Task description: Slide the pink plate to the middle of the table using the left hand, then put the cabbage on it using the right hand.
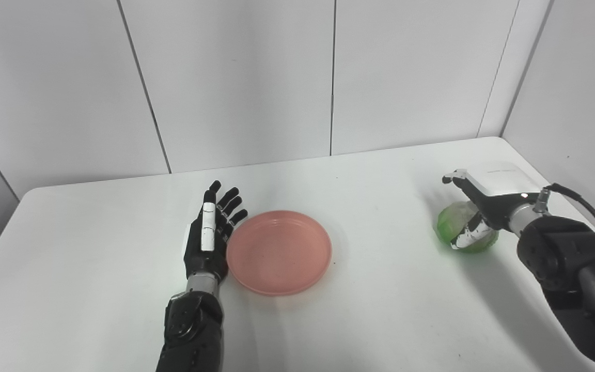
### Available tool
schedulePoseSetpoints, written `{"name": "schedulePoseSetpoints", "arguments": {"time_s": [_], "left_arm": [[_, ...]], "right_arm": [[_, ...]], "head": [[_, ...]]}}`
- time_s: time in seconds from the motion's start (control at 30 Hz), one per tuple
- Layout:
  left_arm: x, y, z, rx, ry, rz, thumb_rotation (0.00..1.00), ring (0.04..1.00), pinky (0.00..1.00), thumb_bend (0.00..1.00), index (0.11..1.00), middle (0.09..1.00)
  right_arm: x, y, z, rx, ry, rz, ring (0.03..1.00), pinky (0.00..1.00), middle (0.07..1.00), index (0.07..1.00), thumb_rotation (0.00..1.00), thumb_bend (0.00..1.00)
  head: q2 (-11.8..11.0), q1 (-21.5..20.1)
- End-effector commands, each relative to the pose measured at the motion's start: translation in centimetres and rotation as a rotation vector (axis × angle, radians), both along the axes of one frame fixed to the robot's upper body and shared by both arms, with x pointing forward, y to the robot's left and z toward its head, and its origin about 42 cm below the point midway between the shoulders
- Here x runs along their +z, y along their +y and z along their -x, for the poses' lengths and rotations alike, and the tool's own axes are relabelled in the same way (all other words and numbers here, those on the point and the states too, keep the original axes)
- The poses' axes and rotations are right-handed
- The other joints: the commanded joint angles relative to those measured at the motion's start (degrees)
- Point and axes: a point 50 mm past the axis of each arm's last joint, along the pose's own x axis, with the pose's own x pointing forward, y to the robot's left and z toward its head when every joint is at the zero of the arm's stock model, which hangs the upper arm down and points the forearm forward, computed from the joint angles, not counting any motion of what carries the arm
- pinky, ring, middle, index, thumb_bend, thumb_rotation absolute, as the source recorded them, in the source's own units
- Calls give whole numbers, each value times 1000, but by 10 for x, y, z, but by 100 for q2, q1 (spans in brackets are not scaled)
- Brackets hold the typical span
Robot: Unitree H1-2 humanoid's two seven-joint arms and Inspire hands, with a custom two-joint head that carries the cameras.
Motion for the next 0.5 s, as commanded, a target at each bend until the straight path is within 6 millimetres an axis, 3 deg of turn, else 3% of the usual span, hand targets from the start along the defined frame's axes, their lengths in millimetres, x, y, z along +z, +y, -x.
{"name": "schedulePoseSetpoints", "arguments": {"time_s": [0.0,0.47], "left_arm": [[-17,3,8,-9,52,0,795,858,781,865,906,821],[-17,0,10,-7,61,-6,797,827,751,847,903,800]], "right_arm": [[31,-3,-10,16,-106,78,882,663,909,846,235,1000],[19,-17,-21,-13,-78,95,892,650,896,829,231,1000]], "head": [[-1,12],[60,33]]}}
